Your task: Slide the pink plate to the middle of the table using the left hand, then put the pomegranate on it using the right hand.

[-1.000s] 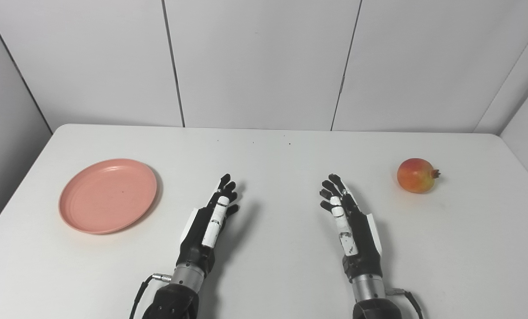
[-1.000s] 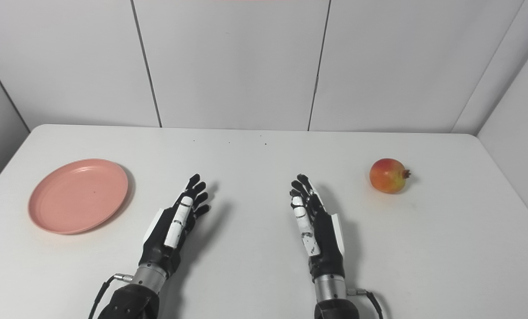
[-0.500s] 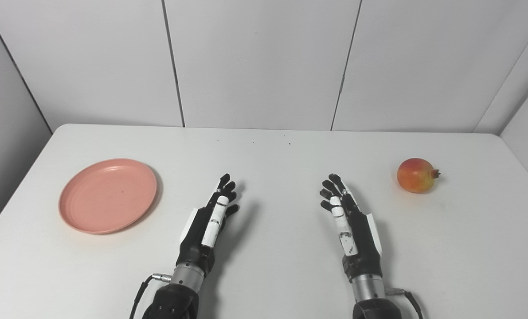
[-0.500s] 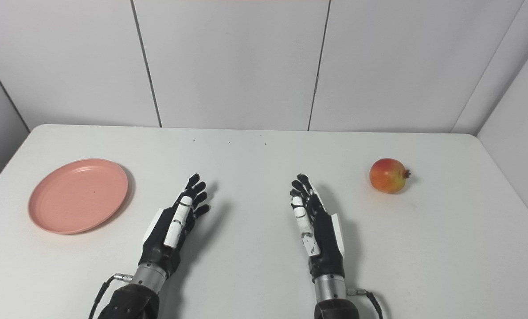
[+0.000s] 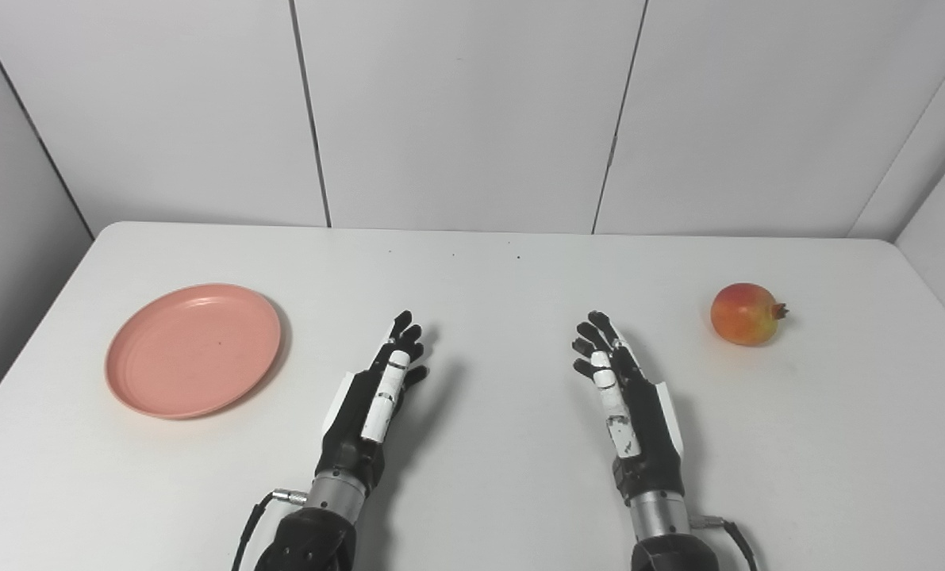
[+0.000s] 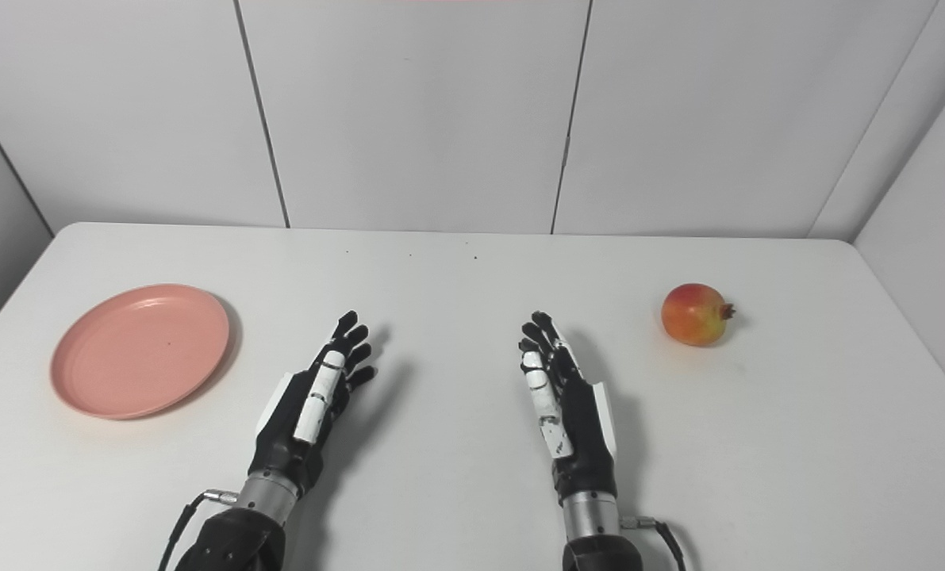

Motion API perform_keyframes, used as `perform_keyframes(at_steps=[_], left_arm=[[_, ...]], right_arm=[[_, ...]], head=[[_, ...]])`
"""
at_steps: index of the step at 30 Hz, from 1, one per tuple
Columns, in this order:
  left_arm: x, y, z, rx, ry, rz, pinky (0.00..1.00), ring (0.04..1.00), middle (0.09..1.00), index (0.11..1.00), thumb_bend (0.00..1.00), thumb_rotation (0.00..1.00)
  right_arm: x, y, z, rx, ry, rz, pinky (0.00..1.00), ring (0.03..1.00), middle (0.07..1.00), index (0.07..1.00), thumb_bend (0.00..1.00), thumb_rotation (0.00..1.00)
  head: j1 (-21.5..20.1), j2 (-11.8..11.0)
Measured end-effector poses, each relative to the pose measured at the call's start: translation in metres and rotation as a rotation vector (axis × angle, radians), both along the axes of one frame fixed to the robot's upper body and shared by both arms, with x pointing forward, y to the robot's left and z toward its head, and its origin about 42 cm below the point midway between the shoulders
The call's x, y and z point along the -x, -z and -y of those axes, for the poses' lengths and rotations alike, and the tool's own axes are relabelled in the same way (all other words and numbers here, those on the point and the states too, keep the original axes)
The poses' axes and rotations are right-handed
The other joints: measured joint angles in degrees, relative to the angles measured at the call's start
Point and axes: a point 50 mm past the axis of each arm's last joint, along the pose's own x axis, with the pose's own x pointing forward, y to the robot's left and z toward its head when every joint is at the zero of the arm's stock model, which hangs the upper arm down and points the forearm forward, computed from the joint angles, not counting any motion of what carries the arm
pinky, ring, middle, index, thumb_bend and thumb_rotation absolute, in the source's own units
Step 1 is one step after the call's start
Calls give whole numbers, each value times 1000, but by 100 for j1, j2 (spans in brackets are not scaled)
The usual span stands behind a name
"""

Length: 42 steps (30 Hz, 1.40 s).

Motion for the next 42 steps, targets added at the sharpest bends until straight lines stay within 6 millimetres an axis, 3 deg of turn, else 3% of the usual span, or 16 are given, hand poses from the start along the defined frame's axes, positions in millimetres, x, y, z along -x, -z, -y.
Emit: perform_keyframes(at_steps=[20, 30, 33, 42], left_arm=[[0, 0, 0, 0, 1, 0, 946, 965, 981, 972, 387, 1000], [1, 1, 8, -16, -3, -3, 927, 956, 976, 968, 431, 1000], [0, 4, 14, -12, -7, -1, 927, 965, 985, 973, 394, 1000], [0, 9, 22, -5, -18, 17, 938, 974, 989, 976, 354, 1000]], right_arm=[[0, 0, 0, 1, -1, 0, 849, 865, 879, 897, 528, 890], [0, 1, 6, -21, -6, -2, 864, 865, 877, 898, 532, 840], [0, 2, 14, -27, 2, 12, 870, 862, 873, 898, 525, 848], [-3, 2, 30, -19, -8, 41, 876, 863, 874, 904, 472, 841]], head=[[35, -18], [1020, -281], [1369, -404], [1775, -589]])
